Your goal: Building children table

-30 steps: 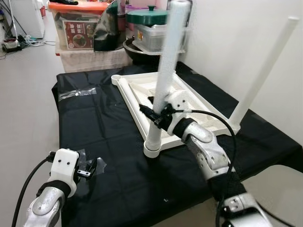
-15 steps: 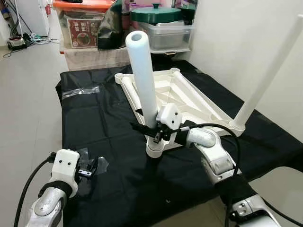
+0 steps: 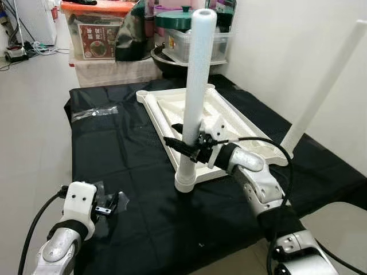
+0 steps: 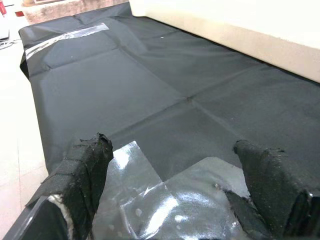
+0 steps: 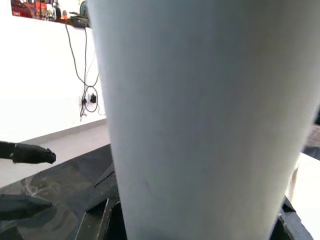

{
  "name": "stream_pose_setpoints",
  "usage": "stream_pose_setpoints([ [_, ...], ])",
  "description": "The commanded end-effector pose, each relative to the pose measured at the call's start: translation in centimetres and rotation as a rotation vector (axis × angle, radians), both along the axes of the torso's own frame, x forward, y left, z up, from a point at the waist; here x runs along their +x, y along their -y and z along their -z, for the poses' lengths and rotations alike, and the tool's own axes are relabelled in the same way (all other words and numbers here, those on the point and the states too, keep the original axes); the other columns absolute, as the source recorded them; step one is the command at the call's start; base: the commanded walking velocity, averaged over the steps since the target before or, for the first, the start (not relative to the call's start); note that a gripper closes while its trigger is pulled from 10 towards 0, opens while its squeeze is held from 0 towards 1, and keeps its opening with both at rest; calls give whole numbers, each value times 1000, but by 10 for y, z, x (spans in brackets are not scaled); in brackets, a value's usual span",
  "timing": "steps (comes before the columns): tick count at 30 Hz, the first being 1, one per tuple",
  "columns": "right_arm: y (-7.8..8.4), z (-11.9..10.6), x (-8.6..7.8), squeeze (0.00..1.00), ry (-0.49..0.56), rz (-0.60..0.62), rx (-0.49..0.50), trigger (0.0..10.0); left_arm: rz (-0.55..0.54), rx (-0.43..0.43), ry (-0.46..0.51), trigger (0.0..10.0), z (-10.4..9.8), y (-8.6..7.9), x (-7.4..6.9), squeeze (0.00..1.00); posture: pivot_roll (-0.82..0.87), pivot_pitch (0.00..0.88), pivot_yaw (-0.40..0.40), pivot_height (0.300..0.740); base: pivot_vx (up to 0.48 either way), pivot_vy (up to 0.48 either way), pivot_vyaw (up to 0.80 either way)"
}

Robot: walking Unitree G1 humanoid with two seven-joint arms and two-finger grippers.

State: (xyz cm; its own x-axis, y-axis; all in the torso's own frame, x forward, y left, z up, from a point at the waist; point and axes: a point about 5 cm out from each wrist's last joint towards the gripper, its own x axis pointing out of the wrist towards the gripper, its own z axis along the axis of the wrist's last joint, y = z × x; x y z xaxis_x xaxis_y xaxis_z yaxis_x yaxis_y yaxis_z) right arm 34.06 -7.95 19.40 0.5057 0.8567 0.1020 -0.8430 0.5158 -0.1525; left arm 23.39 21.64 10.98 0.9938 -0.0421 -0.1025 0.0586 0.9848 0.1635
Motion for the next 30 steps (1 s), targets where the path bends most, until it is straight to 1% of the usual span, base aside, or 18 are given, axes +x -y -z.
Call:
stream_pose_setpoints([
  [1,-11,48,-10,0,-235,-58,-31,0,-9,-3,-5,10000,1,-2,-1,0,78,0,-111,740,0,0,0],
  [3,-16,52,-15,0,-241,-87,-31,0,-15,0,-3,10000,1,-4,-2,0,86,0,-116,740,0,0,0],
  [4,-16,52,-15,0,-241,-87,-31,0,-15,0,-3,10000,1,-4,-2,0,86,0,-116,740,0,0,0],
  [7,-22,55,-25,0,-218,-138,-45,0,-23,3,2,10000,0,-5,-3,0,88,0,-116,740,0,0,0],
  [12,-22,56,-26,0,-225,-149,-44,0,-24,3,2,10000,0,-5,-3,0,88,0,-116,740,0,0,0],
  [14,-22,58,-29,0,-228,-170,-51,0,-24,3,2,10000,0,-5,-4,0,87,0,-113,740,0,0,0],
  [15,-21,62,-33,0,-245,-212,-74,0,-25,2,1,10000,0,-6,-3,0,85,0,-109,740,0,0,0],
  [17,-21,62,-33,0,-245,-212,-74,0,-25,2,1,10000,0,-6,-3,0,85,0,-109,740,0,0,0],
  [19,-21,65,-35,0,-277,-254,-84,0,-24,0,4,10000,-1,-6,-2,0,85,0,-109,740,0,0,0],
  [21,-21,65,-34,0,-325,-274,-69,0,-25,-4,5,10000,-2,-7,-2,0,85,0,-109,740,0,0,0],
  [24,-21,65,-34,0,-342,-276,-63,0,-25,-4,5,10000,-2,-7,-2,0,85,0,-109,740,0,0,0],
  [26,-20,67,-29,0,-393,-252,-43,0,-25,-9,2,10000,-1,-6,-2,0,85,0,-111,740,0,0,0],
  [30,-20,67,-28,0,-396,-244,-41,0,-26,-9,2,10000,-1,-6,-2,0,85,0,-111,740,0,0,0],
])
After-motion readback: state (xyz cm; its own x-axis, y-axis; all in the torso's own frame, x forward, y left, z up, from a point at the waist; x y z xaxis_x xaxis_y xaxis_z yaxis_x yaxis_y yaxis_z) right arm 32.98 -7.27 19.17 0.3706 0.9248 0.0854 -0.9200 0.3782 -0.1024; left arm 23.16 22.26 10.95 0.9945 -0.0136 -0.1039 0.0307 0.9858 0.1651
